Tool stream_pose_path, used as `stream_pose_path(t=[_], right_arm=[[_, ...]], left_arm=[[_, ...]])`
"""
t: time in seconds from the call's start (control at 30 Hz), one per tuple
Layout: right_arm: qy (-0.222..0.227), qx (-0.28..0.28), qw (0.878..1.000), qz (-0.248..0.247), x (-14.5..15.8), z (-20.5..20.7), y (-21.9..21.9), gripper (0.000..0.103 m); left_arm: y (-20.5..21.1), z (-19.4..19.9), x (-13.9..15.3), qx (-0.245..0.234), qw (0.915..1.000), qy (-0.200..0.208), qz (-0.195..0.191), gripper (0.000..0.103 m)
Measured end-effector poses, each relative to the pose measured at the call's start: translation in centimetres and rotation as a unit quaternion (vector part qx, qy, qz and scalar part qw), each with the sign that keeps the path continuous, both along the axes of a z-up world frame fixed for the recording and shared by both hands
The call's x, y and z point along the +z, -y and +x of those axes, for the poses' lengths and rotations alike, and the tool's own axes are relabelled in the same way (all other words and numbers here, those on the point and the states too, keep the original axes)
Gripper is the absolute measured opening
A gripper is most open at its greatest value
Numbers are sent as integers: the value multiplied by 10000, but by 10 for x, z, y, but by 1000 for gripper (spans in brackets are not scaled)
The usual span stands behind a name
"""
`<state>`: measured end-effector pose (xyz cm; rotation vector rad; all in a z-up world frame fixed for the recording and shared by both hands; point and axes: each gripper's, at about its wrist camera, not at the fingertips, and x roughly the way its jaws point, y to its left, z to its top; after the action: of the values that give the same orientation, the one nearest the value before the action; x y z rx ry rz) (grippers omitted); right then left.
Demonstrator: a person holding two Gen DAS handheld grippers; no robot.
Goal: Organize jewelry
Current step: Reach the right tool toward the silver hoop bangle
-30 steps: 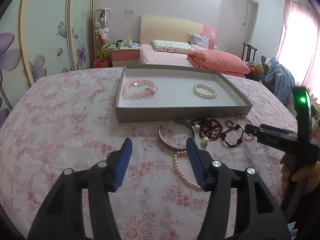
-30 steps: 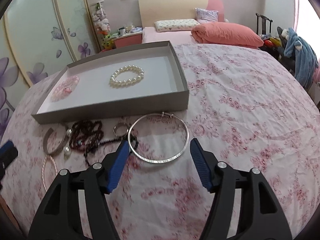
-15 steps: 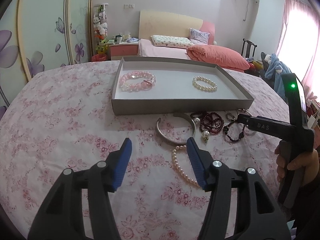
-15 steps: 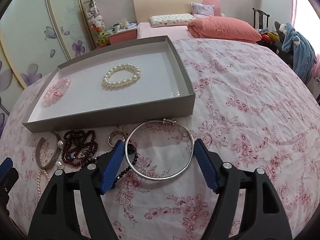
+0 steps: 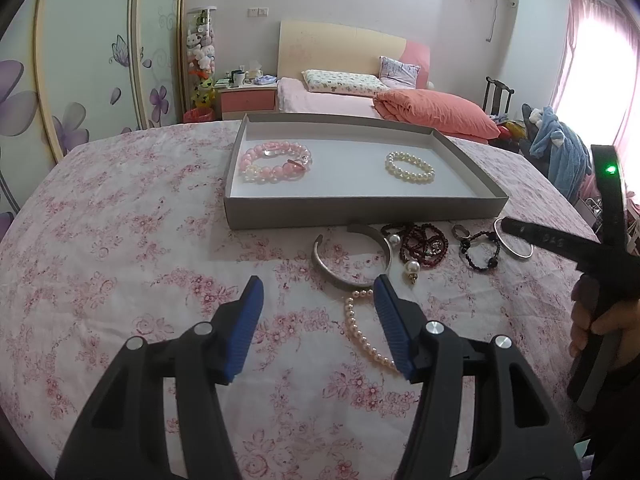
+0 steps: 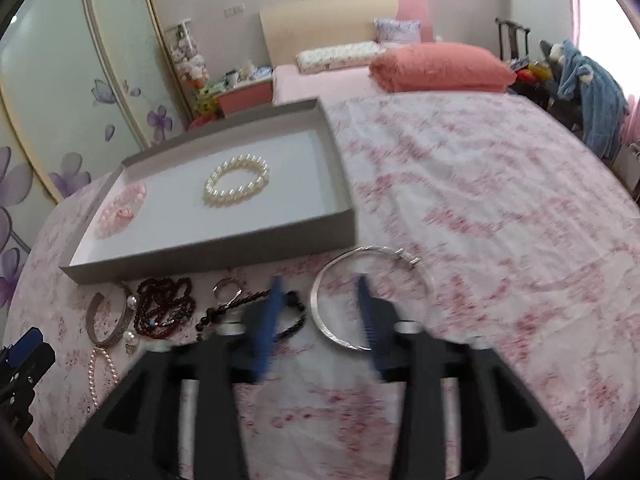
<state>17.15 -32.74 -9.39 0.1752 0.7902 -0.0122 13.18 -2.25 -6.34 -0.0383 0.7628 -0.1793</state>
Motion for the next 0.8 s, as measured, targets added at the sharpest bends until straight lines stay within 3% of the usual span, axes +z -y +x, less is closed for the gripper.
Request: stream_pose_path(t=[0.17, 0.43, 0.8], right_arm=[[7, -72, 9998, -159, 0, -6, 10, 54], [42, 1189, 9927, 205, -5, -13, -30, 51], [-195, 1713, 9850, 95, -10, -9, -69, 52]], left_arm=[[1, -2, -1, -12, 10000, -12, 15, 57], [1, -1, 0, 45, 10000, -4, 22, 57], [-27, -2, 14, 422, 9989, 186, -72, 60]])
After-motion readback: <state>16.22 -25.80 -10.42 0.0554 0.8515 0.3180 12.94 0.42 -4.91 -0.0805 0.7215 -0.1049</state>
